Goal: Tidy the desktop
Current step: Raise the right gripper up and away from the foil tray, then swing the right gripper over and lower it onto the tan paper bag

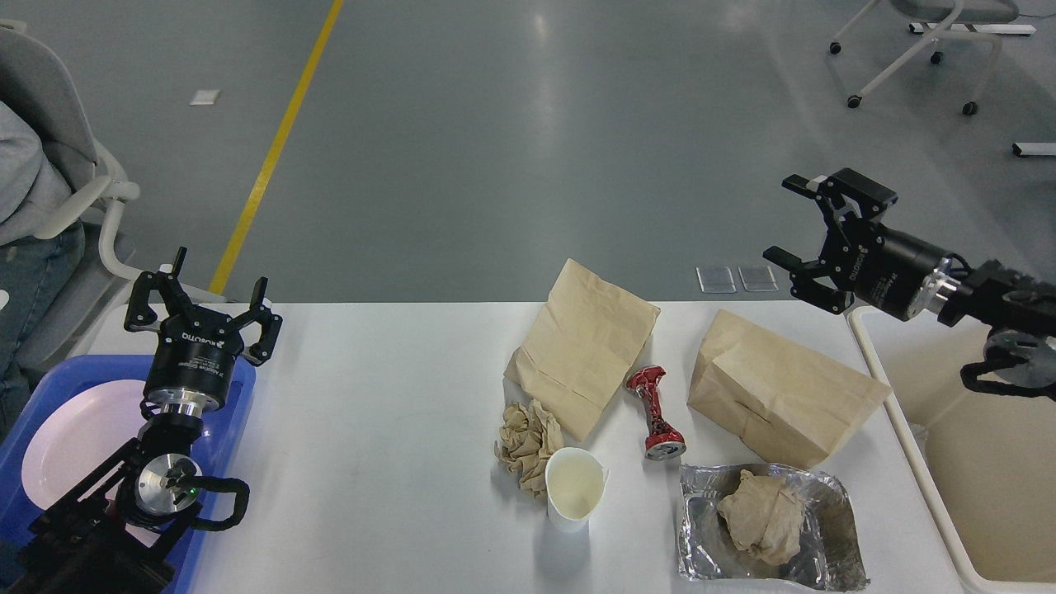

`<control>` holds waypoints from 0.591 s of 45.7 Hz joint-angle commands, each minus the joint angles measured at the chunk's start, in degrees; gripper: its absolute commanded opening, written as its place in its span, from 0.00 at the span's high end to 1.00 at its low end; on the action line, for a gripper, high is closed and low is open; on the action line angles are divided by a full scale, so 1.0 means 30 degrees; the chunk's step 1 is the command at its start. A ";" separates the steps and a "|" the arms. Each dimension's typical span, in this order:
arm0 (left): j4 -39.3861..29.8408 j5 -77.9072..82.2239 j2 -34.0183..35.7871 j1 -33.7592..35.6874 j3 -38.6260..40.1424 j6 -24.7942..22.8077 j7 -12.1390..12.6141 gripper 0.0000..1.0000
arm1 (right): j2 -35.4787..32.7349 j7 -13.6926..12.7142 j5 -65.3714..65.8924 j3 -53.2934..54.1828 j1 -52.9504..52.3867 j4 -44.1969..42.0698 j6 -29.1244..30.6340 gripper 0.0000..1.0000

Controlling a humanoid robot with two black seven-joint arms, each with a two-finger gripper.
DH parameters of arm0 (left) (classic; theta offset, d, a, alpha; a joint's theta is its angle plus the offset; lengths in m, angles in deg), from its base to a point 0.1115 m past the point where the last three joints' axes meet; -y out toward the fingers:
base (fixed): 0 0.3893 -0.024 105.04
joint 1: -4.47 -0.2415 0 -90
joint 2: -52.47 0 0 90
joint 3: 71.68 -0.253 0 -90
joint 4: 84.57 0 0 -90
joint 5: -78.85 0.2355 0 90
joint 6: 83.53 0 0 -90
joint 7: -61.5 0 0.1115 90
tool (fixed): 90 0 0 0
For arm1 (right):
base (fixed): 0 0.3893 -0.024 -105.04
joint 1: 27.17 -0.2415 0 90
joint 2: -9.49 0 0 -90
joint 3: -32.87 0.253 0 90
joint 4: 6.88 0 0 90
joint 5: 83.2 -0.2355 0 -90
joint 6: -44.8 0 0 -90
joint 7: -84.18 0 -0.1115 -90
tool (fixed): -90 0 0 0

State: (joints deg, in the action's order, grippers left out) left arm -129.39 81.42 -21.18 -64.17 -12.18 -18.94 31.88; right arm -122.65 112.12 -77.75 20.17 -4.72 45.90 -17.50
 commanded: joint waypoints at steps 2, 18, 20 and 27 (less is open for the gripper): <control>0.0000 -0.0005 0.0000 0.0000 0.0000 0.0000 0.0001 0.04 | 0.1212 0.0002 0.0090 -0.8350 -0.5249 0.0101 0.0227 0.00; 0.0000 -0.0005 0.0000 0.0000 0.0000 0.0000 0.0001 0.04 | 0.7922 -0.2159 -0.1609 -1.9553 -1.4802 0.2970 0.4329 0.00; 0.0000 -0.0005 0.0000 0.0000 0.0000 0.0000 0.0001 0.04 | 0.8100 -0.3739 -0.1638 -1.9583 -1.5680 0.3730 0.4330 0.00; 0.0000 -0.0005 0.0000 0.0000 0.0000 0.0000 0.0001 0.04 | 0.8567 -0.9191 -0.1785 -1.9408 -1.8816 0.6660 0.4125 0.00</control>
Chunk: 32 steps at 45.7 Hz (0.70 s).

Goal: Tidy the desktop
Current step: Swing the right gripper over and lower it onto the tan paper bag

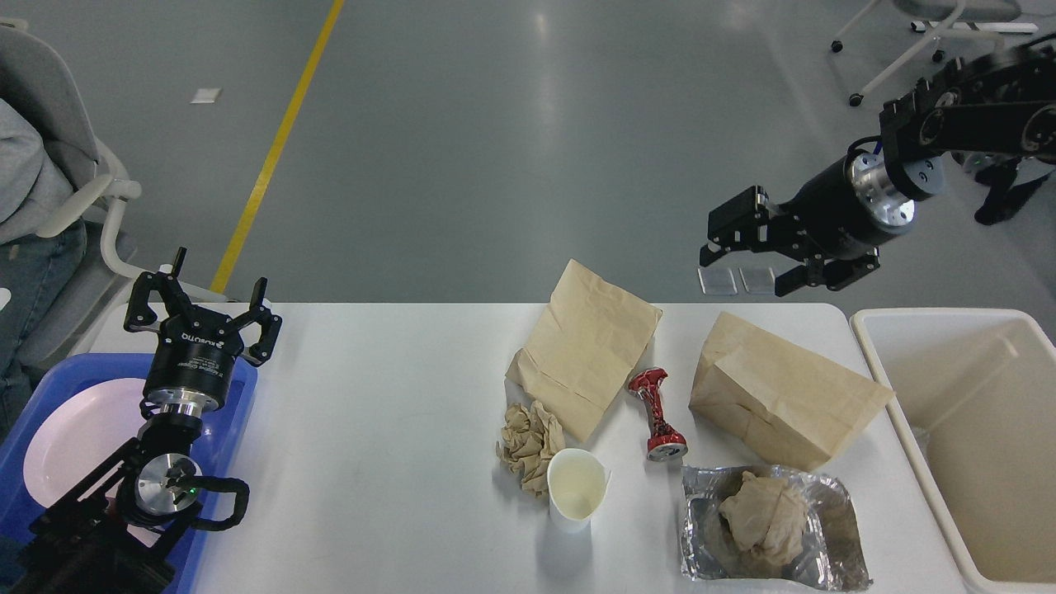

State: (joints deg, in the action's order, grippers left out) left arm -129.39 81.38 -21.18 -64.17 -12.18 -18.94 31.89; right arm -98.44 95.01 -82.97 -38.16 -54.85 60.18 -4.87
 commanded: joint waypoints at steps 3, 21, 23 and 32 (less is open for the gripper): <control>0.0000 0.0007 0.0000 0.0000 0.0000 0.0001 -0.0003 0.04 | 0.0734 -0.5101 0.0041 0.0033 -0.3191 0.3191 -0.0086 0.00; 0.0000 0.0007 0.0000 0.0000 0.0000 0.0001 -0.0003 0.04 | -0.0291 -0.8299 0.1036 -0.0377 -0.8758 0.9490 0.0148 0.00; 0.0000 0.0007 0.0000 0.0000 0.0000 0.0001 -0.0003 0.04 | -0.0349 -0.8299 0.1183 -0.0348 -0.9111 0.9844 0.0119 0.00; 0.0000 0.0007 0.0000 0.0000 0.0000 0.0001 -0.0003 0.04 | -0.0672 -0.8095 0.1184 -0.0259 -0.9113 0.9846 -0.0145 0.00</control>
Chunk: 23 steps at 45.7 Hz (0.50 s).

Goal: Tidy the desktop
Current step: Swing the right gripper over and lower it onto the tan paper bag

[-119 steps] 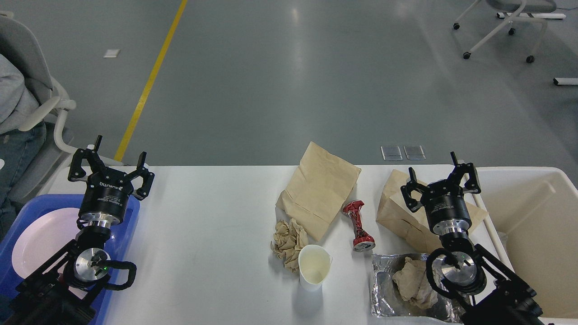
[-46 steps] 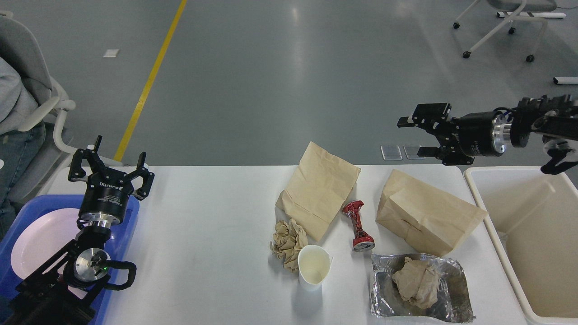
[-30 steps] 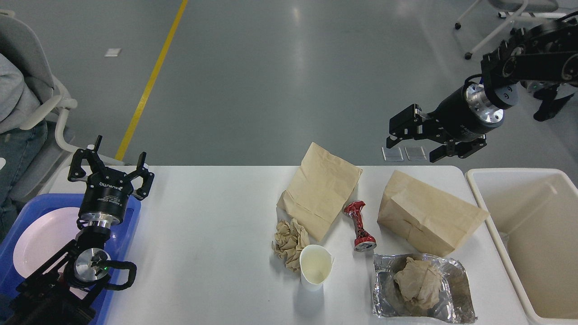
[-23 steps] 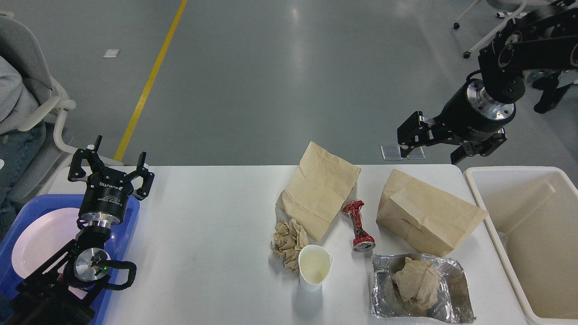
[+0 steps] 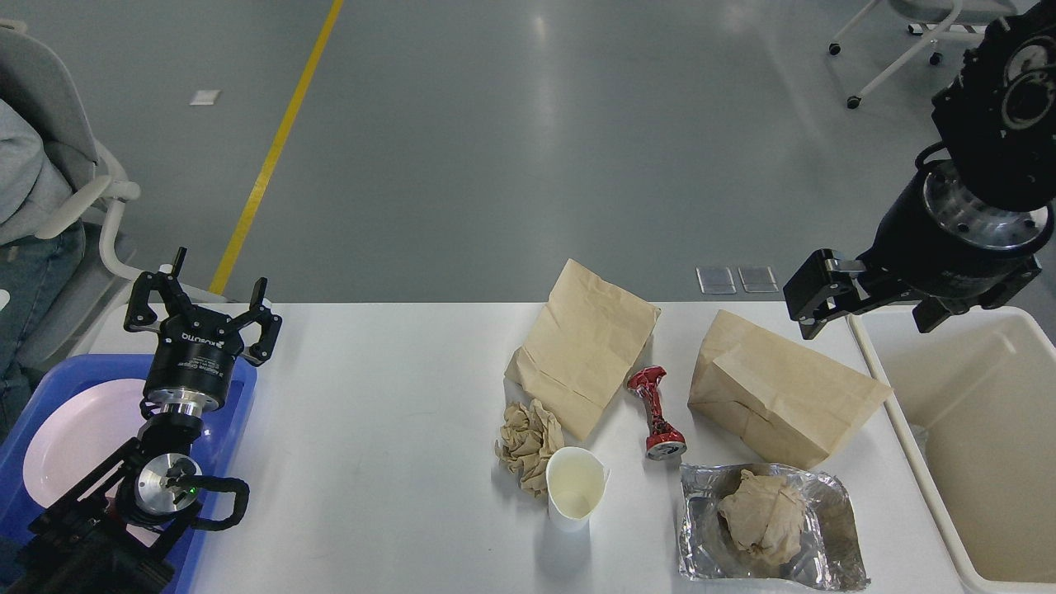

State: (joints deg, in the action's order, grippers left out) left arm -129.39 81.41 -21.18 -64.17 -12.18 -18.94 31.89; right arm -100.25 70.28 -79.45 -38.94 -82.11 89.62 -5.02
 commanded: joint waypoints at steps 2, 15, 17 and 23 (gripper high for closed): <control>0.0000 -0.0003 0.0000 0.0000 0.0000 0.0001 -0.0002 0.04 | -0.0071 0.0266 0.0011 -0.0056 0.0004 0.0032 -0.0152 0.00; 0.0000 -0.0003 0.0000 0.0000 0.0000 0.0001 -0.0002 0.04 | 0.0777 0.4482 0.1414 -0.0349 0.3048 -0.0787 -0.2932 0.00; 0.0000 -0.0003 0.0000 0.0000 0.0000 0.0001 -0.0002 0.04 | 0.1099 0.5536 0.2147 -0.0320 0.3956 -0.1050 -0.3781 0.00; 0.0000 -0.0003 0.0000 0.0000 0.0000 0.0001 -0.0002 0.04 | 0.1861 0.6068 0.2853 -0.0174 0.5919 -0.2455 -0.5745 0.00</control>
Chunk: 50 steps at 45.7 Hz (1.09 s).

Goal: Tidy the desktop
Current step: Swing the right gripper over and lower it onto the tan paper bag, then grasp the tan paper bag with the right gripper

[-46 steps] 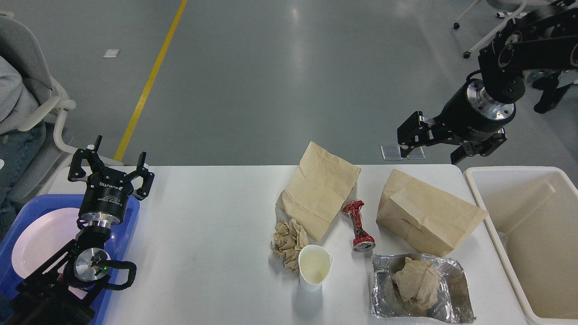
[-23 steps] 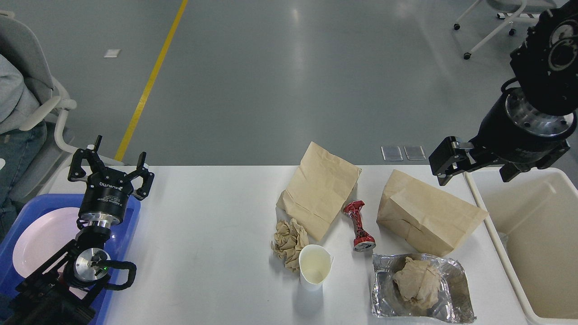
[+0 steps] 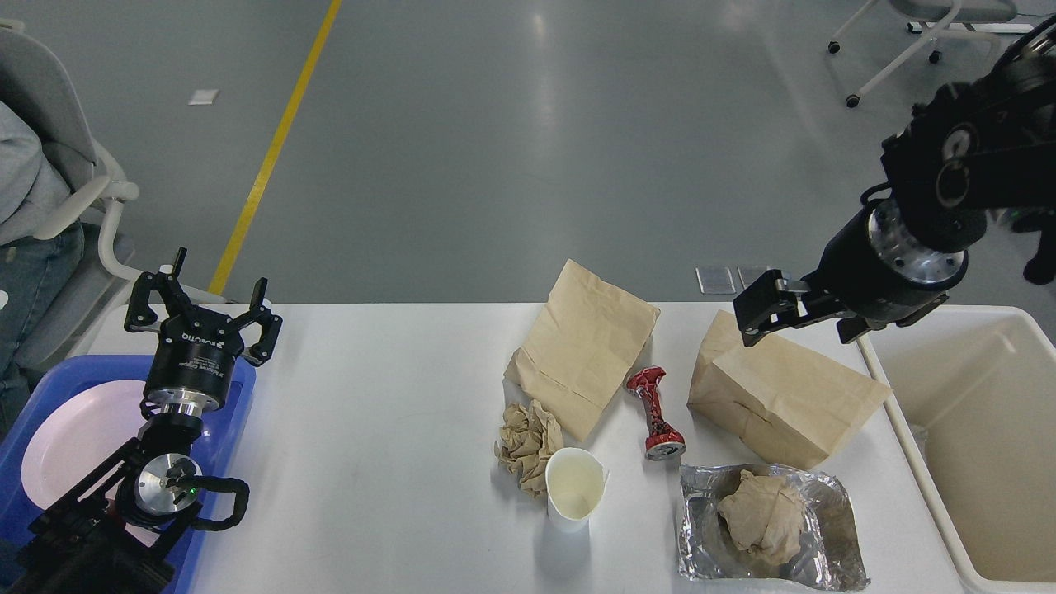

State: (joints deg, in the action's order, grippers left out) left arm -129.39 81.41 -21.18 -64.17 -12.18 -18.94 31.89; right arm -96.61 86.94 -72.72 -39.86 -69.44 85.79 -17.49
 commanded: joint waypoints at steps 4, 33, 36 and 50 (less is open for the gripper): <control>0.0000 -0.0003 0.0000 -0.0001 -0.0001 0.0001 -0.0001 0.04 | 0.1061 0.0514 0.1077 0.0219 0.3391 -0.2555 -0.2411 0.00; 0.0000 -0.0003 0.0000 -0.0001 0.0028 0.0001 -0.0001 0.04 | 0.4371 0.0397 0.7289 0.0365 1.8625 -1.4534 -0.8038 0.00; 0.0000 -0.0003 0.0000 -0.0001 0.0029 0.0001 -0.0001 0.04 | 0.4694 0.0163 0.7320 0.0453 2.0120 -1.6586 -0.8067 0.00; 0.0000 -0.0003 0.0000 -0.0001 0.0029 0.0001 -0.0001 0.04 | 0.5075 0.0074 0.7466 0.0512 2.1560 -1.8057 -0.8154 0.08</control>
State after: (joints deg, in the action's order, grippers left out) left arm -129.39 81.39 -21.18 -64.17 -12.09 -18.94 31.88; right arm -81.75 87.18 -50.49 -38.46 -4.93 31.75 -41.70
